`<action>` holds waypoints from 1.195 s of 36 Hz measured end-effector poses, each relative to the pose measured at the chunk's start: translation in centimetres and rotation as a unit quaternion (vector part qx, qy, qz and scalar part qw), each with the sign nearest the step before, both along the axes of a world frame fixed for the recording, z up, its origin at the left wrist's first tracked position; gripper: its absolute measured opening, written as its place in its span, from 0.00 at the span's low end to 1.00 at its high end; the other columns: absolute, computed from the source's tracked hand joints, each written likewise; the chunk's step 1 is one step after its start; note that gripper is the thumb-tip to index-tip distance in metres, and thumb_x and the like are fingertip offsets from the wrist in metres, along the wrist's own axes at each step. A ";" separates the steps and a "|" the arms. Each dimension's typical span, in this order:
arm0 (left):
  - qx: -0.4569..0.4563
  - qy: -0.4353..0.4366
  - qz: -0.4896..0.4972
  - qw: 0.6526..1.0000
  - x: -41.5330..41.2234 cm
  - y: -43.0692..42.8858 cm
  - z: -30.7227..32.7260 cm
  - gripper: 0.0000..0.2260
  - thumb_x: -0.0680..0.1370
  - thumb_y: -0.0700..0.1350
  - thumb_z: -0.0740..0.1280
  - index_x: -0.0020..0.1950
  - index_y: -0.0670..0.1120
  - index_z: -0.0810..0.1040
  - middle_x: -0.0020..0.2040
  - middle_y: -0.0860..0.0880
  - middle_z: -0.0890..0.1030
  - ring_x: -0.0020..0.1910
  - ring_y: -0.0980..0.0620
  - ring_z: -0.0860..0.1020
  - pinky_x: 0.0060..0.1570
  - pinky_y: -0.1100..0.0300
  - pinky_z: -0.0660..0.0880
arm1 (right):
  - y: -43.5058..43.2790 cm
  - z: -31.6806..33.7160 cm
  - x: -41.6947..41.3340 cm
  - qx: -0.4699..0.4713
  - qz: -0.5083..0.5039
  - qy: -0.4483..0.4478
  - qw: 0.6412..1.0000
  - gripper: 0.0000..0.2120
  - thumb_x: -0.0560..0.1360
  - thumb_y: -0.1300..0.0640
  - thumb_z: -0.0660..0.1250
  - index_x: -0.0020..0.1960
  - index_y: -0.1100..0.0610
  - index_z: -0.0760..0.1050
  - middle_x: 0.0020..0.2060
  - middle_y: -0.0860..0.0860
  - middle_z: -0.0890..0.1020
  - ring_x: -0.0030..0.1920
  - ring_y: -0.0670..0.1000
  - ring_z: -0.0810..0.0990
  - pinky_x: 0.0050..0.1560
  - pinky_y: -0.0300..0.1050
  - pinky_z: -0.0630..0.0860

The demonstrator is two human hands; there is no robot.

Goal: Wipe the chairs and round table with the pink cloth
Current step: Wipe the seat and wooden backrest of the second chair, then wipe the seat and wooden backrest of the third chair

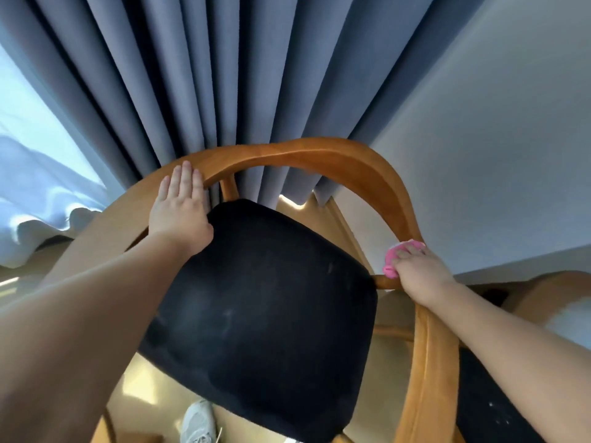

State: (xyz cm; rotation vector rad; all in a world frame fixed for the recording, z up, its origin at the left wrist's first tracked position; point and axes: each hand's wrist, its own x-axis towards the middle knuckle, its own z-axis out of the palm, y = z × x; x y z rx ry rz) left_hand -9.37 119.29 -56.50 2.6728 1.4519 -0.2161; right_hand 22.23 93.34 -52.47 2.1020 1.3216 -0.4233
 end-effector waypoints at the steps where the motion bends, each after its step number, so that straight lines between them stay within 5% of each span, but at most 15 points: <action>1: 0.004 0.003 -0.017 1.000 -0.2 -0.3 0.3 0.41 0.72 0.50 0.63 0.76 0.40 0.41 0.77 0.41 0.40 0.76 0.46 0.40 0.73 0.51 0.40 | 0.3 0.7 -0.8 0.032 -0.051 0.037 0.998 0.07 0.75 0.61 0.60 0.49 0.53 0.75 0.52 0.51 0.77 0.59 0.55 0.75 0.60 0.46 0.73; 3: 0.003 -0.014 -0.044 0.999 -0.3 -1.3 1.3 0.39 0.72 0.47 0.63 0.77 0.40 0.46 0.77 0.41 0.43 0.76 0.46 0.41 0.73 0.52 0.41 | 0.8 2.2 -2.2 0.078 -0.135 0.103 0.982 0.09 0.73 0.62 0.58 0.40 0.50 0.70 0.41 0.47 0.73 0.46 0.51 0.75 0.45 0.40 0.71; 7: -0.067 -0.129 -0.058 0.988 0.4 -4.8 5.2 0.29 0.74 0.45 0.64 0.73 0.42 0.62 0.75 0.44 0.61 0.74 0.45 0.56 0.72 0.53 0.54 | 1.2 5.6 -5.3 0.199 -0.219 0.233 0.926 0.14 0.83 0.51 0.55 0.65 0.47 0.74 0.52 0.44 0.78 0.52 0.47 0.77 0.52 0.40 0.72; 10: -0.133 -0.219 -0.067 0.964 0.7 -8.6 9.2 0.24 0.76 0.48 0.65 0.72 0.47 0.66 0.71 0.50 0.68 0.67 0.50 0.68 0.63 0.56 0.68 | 2.0 9.4 -8.2 0.289 -0.245 0.307 0.873 0.11 0.82 0.48 0.57 0.61 0.47 0.75 0.46 0.41 0.79 0.49 0.45 0.79 0.45 0.38 0.75; 14: -0.179 -0.302 -0.161 0.922 0.6 -13.2 15.0 0.28 0.73 0.53 0.69 0.71 0.51 0.65 0.69 0.55 0.68 0.64 0.56 0.71 0.59 0.63 0.69 | 1.6 15.3 -13.1 0.373 -0.286 0.401 0.786 0.09 0.82 0.49 0.59 0.56 0.47 0.78 0.46 0.43 0.82 0.48 0.43 0.80 0.46 0.39 0.75; 20: -0.179 -0.363 -0.238 0.883 -1.4 -17.2 22.6 0.35 0.68 0.57 0.73 0.70 0.57 0.60 0.67 0.60 0.65 0.58 0.64 0.68 0.52 0.72 0.68 | -1.4 22.7 -19.0 0.394 -0.331 0.507 0.691 0.13 0.82 0.45 0.58 0.61 0.43 0.77 0.50 0.43 0.84 0.52 0.44 0.82 0.58 0.47 0.78; 23: -0.163 -0.380 -0.253 0.875 -2.1 -18.2 25.0 0.29 0.69 0.52 0.73 0.67 0.54 0.67 0.63 0.58 0.71 0.56 0.60 0.73 0.52 0.66 0.73 | -3.4 25.7 -20.4 0.397 -0.346 0.550 0.648 0.14 0.81 0.45 0.58 0.62 0.46 0.78 0.51 0.45 0.84 0.54 0.45 0.82 0.61 0.48 0.77; 29: -0.292 -0.386 -0.284 0.828 -2.3 -20.8 28.5 0.20 0.67 0.51 0.74 0.56 0.60 0.72 0.47 0.61 0.78 0.46 0.62 0.77 0.43 0.67 0.75 | -9.0 29.0 -21.2 0.360 -0.308 0.632 0.613 0.23 0.70 0.59 0.76 0.63 0.51 0.75 0.56 0.49 0.83 0.59 0.50 0.81 0.56 0.43 0.78; 31: -0.350 -0.357 -0.323 0.804 -2.0 -22.1 29.1 0.22 0.69 0.49 0.74 0.60 0.59 0.72 0.49 0.59 0.79 0.47 0.60 0.79 0.44 0.66 0.76 | -11.0 29.5 -21.4 0.369 -0.308 0.605 0.634 0.26 0.68 0.62 0.77 0.63 0.50 0.75 0.56 0.50 0.83 0.58 0.50 0.81 0.59 0.46 0.78; 35: -0.419 -0.344 -0.318 0.778 -1.2 -24.6 29.5 0.14 0.76 0.44 0.68 0.60 0.53 0.75 0.42 0.56 0.81 0.40 0.56 0.81 0.42 0.62 0.77 | -14.9 29.5 -21.1 0.404 -0.344 0.592 0.606 0.25 0.66 0.69 0.75 0.61 0.57 0.77 0.54 0.55 0.83 0.57 0.53 0.81 0.62 0.52 0.77; 43: -0.518 -0.309 -0.316 0.733 1.0 -31.5 30.5 0.16 0.73 0.55 0.69 0.60 0.59 0.73 0.49 0.51 0.82 0.47 0.51 0.82 0.48 0.54 0.78 | -23.2 29.6 -20.4 0.438 -0.390 0.602 0.542 0.18 0.74 0.55 0.73 0.63 0.55 0.77 0.56 0.54 0.83 0.58 0.53 0.81 0.57 0.47 0.77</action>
